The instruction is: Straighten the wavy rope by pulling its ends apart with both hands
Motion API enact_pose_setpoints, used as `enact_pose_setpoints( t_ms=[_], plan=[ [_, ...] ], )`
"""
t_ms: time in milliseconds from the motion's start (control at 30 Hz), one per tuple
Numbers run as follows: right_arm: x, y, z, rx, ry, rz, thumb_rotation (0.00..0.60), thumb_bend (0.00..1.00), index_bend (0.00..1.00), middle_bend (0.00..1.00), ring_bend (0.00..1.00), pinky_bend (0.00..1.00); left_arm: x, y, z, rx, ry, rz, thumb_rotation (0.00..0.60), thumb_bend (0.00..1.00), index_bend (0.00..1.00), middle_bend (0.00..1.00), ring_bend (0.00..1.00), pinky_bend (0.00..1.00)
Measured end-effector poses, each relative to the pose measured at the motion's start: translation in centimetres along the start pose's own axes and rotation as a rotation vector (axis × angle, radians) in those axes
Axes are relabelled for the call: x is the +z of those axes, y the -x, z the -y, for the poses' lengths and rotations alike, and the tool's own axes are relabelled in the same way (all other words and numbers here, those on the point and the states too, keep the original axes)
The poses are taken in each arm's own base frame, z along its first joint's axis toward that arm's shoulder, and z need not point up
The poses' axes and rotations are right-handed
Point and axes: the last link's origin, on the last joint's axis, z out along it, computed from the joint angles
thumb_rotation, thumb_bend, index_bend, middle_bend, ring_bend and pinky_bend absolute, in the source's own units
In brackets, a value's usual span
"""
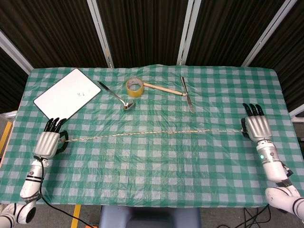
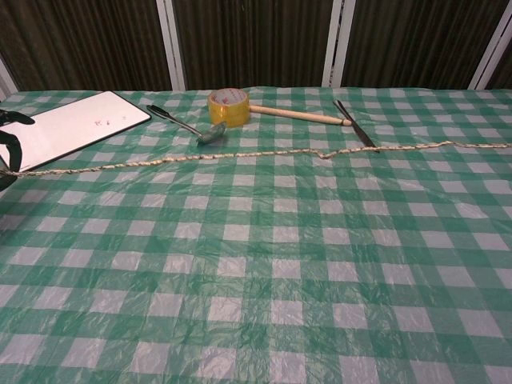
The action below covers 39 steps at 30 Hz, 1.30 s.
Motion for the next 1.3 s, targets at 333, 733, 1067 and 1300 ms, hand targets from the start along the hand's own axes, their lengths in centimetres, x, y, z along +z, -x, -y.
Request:
enact_pose_setpoints(
  t_ms=[333,733,1067,1300],
  plan=[
    [-1.2,2.0,-1.6,0.007,0.010,0.036,0.600,0.52,0.81,0.15,0.00,0.00,0.4,1.5,-1.0,-0.009,0.014,0.042,0.600,0.46,0.62,0.10,0.00,0.02],
    [-1.0,4.5,-0.8,0.023,-0.002,0.089,0.600,0.52,0.81,0.15,0.00,0.00,0.7,2.8,-1.4,0.006,0.028,0.084,0.600,0.46,0.62,0.10,0.00,0.03],
    [-0.9,5.7,-1.1,0.007,0.031,0.150,0.600,0.52,0.48,0.11,0.00,0.00,0.8,3.2,-1.1,0.001,0.031,0.115,0.600,0.45,0.29,0.10,0.00,0.05],
    [-1.3,6.1,-1.2,0.019,0.071,0.237,0.600,0.42,0.01,0.00,0.00,0.00,0.6,2.7,-0.7,-0.028,0.025,0.111,0.600,0.42,0.00,0.07,0.00,0.04]
  ],
)
